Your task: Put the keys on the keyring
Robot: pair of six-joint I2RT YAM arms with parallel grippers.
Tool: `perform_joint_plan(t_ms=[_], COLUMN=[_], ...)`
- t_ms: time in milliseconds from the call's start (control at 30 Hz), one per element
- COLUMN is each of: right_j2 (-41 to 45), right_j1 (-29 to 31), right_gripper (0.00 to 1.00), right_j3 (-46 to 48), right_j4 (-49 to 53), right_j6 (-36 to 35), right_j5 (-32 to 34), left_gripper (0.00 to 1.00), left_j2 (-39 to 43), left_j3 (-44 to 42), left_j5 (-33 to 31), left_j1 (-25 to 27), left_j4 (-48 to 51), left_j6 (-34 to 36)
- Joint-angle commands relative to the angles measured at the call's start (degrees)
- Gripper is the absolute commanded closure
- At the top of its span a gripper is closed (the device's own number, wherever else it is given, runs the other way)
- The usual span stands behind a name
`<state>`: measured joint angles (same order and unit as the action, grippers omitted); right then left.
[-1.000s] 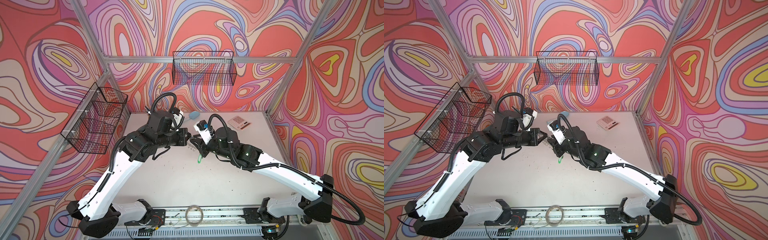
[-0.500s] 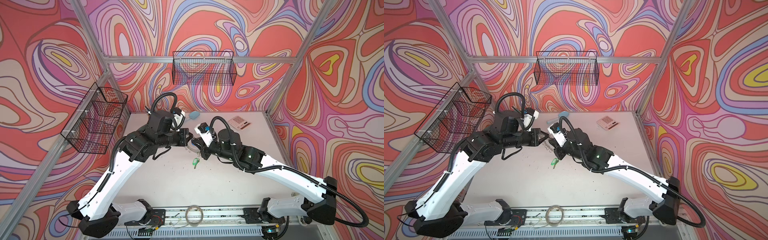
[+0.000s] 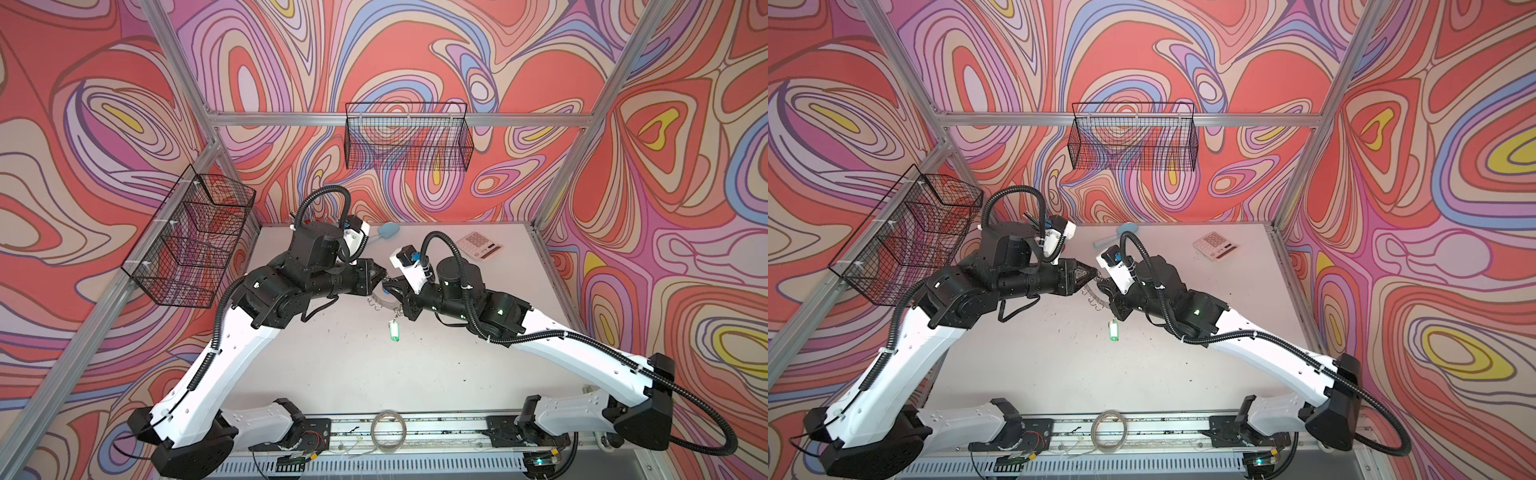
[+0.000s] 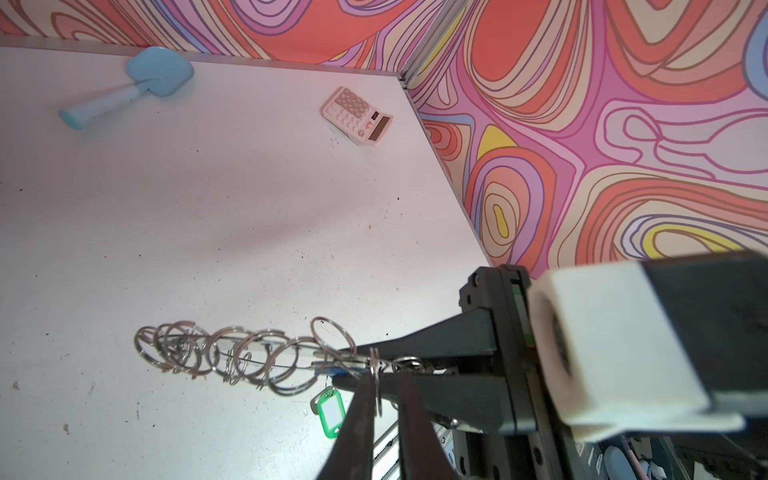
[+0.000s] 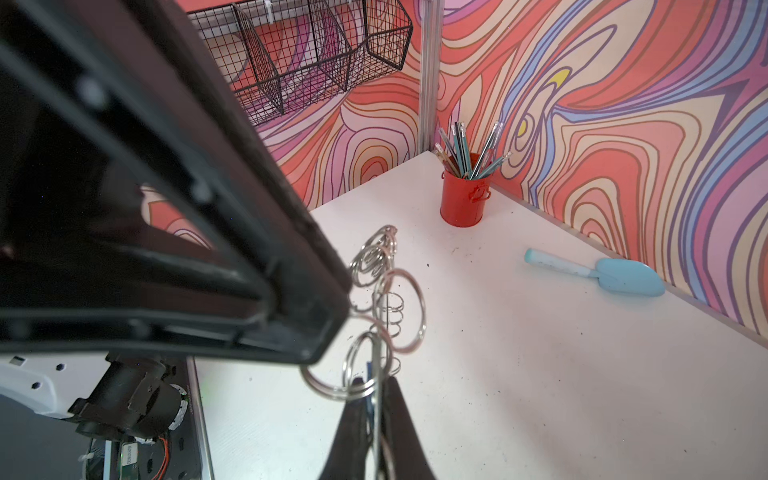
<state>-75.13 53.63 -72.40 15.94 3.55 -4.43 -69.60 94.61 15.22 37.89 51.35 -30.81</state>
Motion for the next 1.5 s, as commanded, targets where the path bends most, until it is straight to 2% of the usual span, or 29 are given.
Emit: perform_joint_plan(t_ms=[0, 133, 300, 500, 900, 1367, 1467], right_j2=[1.36, 1.05, 0.13, -1.09, -3.21, -2.85, -2.8], right_j1=[-0.25, -0.28, -0.25, -0.28, -0.25, -0.23, -0.28], right_gripper=[1.0, 1.0, 1.0, 1.0, 1.0, 1.0, 1.0], right_j3=[-0.23, -0.59, -1.8, -4.04, -4.81, -4.15, -3.83], right_j4=[-1.27, -1.33, -0.95, -0.11, -1.2, -2.58, -2.85], right_j6=[1.91, 3.16, 5.92, 10.63, 14.38, 14.64, 14.64], right_j5=[-2.53, -3.22, -4.19, -2.32, -2.6, -3.22, -3.26], left_gripper=[0.75, 0.68, 0.67, 0.67, 0.66, 0.78, 0.83], left_j2=[1.34, 3.07, 6.69, 12.83, 14.2, 11.42, 11.61], left_j3=[-0.95, -2.83, -8.82, -18.34, -21.95, -21.51, -21.63], left_j5=[0.99, 0.71, -0.06, -1.88, -4.43, -3.46, -4.04], left_j1=[0.17, 0.17, 0.17, 0.6, 1.22, 1.22, 1.22], left_j4=[-1.41, -2.77, -6.7, -17.58, -21.3, -22.59, -22.85], left_j6=[1.45, 1.54, 1.33, -0.16, 2.24, 2.42, 2.38])
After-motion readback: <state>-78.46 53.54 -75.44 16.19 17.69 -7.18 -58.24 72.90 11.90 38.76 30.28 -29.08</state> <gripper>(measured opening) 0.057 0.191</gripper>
